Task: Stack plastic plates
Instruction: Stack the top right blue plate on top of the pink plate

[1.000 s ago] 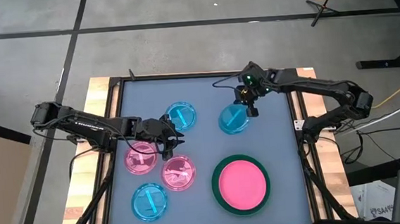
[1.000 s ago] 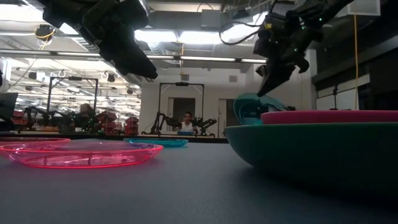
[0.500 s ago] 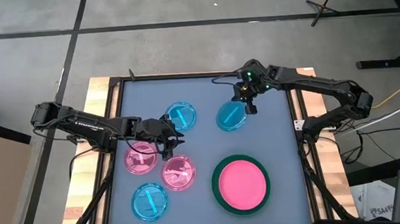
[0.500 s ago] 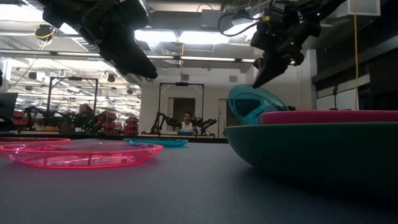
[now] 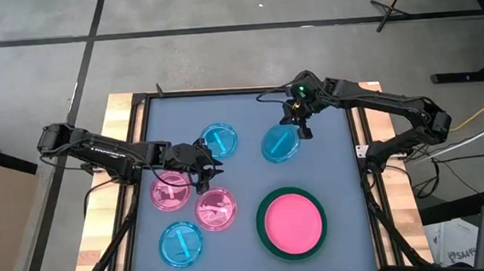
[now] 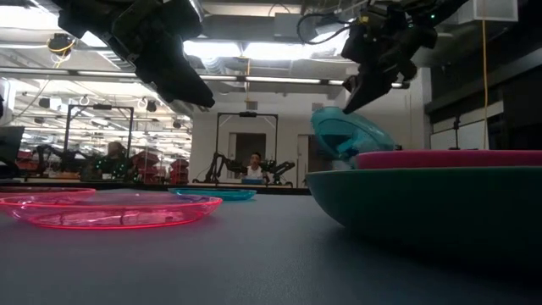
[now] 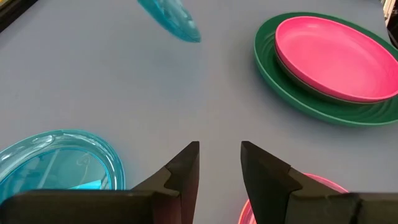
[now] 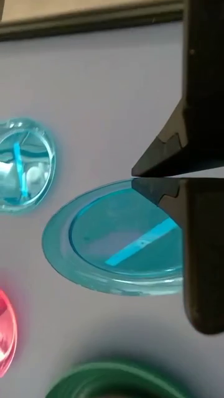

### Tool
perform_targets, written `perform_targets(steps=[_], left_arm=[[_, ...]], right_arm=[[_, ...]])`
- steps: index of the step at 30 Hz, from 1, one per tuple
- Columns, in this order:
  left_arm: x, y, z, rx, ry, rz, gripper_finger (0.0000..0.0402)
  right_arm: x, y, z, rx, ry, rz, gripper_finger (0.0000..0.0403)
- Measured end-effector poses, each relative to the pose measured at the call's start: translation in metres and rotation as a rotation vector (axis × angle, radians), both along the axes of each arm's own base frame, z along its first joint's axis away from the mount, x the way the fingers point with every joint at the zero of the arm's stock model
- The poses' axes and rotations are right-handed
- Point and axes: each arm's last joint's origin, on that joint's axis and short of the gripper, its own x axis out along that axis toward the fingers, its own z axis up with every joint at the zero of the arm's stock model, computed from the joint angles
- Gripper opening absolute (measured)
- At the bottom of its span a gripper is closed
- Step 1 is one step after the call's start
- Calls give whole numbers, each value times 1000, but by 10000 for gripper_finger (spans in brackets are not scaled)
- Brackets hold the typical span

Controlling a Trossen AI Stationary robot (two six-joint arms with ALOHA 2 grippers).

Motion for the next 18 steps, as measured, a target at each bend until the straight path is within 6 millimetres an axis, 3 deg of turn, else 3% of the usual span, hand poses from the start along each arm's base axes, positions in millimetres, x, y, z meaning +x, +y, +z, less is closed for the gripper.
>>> perform_targets(steps=[18], left_arm=[[0,0,0,0,0,0,111]], right_arm=[[16,40,0,72,-9,140,0]])
